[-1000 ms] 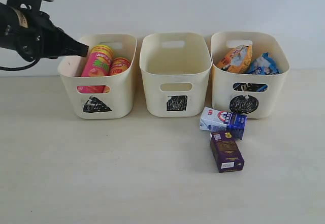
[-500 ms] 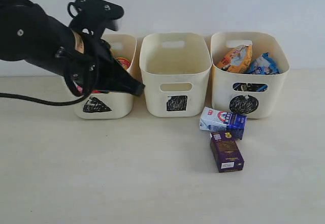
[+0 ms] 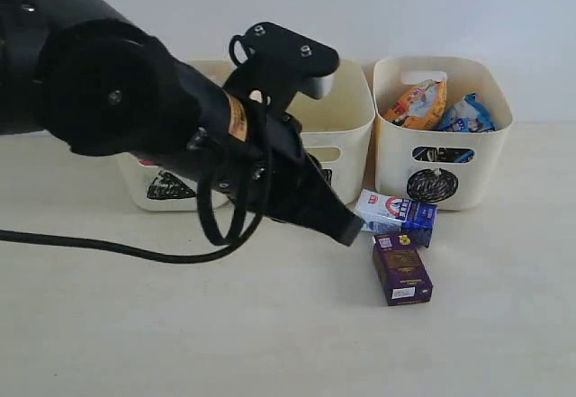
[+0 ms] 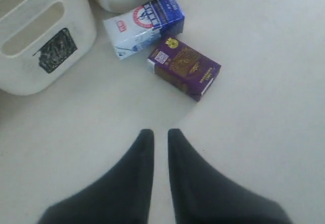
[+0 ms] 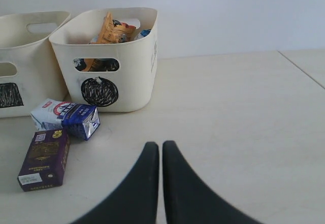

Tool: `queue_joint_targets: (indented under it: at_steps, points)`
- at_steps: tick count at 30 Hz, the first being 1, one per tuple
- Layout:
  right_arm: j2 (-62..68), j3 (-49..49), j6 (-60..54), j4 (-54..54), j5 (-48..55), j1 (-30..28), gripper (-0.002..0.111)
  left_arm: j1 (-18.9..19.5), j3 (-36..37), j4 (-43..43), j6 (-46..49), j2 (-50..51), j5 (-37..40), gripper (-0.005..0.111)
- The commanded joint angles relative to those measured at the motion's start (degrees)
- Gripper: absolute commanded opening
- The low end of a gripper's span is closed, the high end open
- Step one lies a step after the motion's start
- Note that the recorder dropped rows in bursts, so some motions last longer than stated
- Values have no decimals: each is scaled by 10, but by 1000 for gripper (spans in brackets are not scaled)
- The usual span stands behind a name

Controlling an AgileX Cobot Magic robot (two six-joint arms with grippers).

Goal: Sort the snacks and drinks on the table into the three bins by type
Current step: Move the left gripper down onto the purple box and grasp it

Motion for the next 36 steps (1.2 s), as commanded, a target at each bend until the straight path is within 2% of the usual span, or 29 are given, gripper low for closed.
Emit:
queue_joint_targets:
  at_steps: [1,6,9,15,18,21,28,36]
  points:
    - [-3,2,1,2,-7,1,0,-33,-36,-9,3,43,21,38]
    - [-3,2,1,2,-7,1,0,-59,-78,-9,4,90,26,90]
    - [-3,2,1,2,-7,1,0,-63,-100,-23,-11,116,14,103]
    - [-3,2,2,2,-7,1,0,-63,-135,-24,-153,175,-50,103]
    - [-3,2,2,2,-7,1,0,-63,-161,-24,-190,207,-68,103]
    - [-3,2,2,2,-7,1,0,-63,-187,-12,-213,244,-47,103]
    - [-3,2,2,2,-7,1,0,-63,-241,109,-321,313,26,103]
    - [-3,2,2,2,-7,1,0,-63,-274,157,-403,361,5,102]
